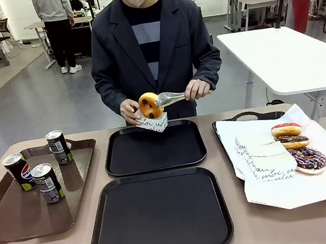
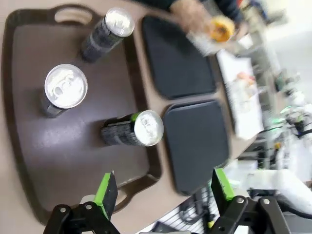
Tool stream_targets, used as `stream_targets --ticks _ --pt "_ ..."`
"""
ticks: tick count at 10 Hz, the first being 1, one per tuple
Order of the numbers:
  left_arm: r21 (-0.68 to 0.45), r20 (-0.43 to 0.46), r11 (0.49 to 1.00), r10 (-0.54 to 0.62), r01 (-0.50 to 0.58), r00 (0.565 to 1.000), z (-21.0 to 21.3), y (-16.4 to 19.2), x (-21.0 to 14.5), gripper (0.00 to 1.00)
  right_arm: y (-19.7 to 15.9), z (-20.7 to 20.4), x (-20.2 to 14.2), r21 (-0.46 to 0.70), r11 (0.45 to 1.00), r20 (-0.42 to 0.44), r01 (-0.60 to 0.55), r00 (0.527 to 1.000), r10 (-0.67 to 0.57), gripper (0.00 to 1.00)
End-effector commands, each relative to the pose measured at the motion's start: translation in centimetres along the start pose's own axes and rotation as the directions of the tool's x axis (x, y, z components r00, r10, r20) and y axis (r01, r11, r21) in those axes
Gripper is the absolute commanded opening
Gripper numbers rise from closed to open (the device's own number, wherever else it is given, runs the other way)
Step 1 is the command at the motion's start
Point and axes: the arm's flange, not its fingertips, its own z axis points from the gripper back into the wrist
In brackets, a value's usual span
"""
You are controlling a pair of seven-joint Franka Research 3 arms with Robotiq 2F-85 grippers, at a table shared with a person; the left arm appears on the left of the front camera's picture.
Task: Set up donuts and drinks on trays.
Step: Pick up one Pepsi coke and place it on the Flat Tray.
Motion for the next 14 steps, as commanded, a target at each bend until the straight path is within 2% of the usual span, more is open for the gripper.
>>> stream_targets --ticks 1,4,7,9,10,11,14 --pt "0.206 -0.129 0.976 -0.046 0.072 0.991 -1.5 -4.2 0.9 1.00 0.0 0.1 0.5 0.025 1.000 0.017 -0.012 1.000 0.012 1.00" --pt "0.424 -0.278 0.894 -0.021 0.142 0.960 -6.7 -8.3 2.0 1.00 0.0 0.1 0.5 0.025 1.000 0.017 -0.012 1.000 0.012 1.00" --pt "0.569 -0.306 0.804 0.014 0.171 0.952 -12.4 -10.2 2.0 1.00 0.0 0.1 0.5 0.025 1.000 0.017 -0.012 1.000 0.012 1.00" --pt "0.631 -0.258 0.755 -0.014 0.180 0.966 -14.0 -11.2 2.1 1.00 0.0 0.1 0.5 0.025 1.000 0.017 -0.012 1.000 0.012 1.00" --pt "0.626 -0.221 0.758 -0.056 0.185 0.974 -13.1 -11.2 1.6 1.00 0.0 0.1 0.5 0.025 1.000 0.017 -0.012 1.000 0.012 1.00" --pt "0.582 -0.301 0.790 -0.011 0.193 0.954 -13.8 -10.7 1.3 1.00 0.0 0.1 0.5 0.025 1.000 0.017 -0.012 1.000 0.012 1.00" --pt "0.582 -0.301 0.790 -0.011 0.193 0.954 -13.8 -10.7 1.3 1.00 0.0 0.1 0.5 0.025 1.000 0.017 -0.012 1.000 0.012 1.00"
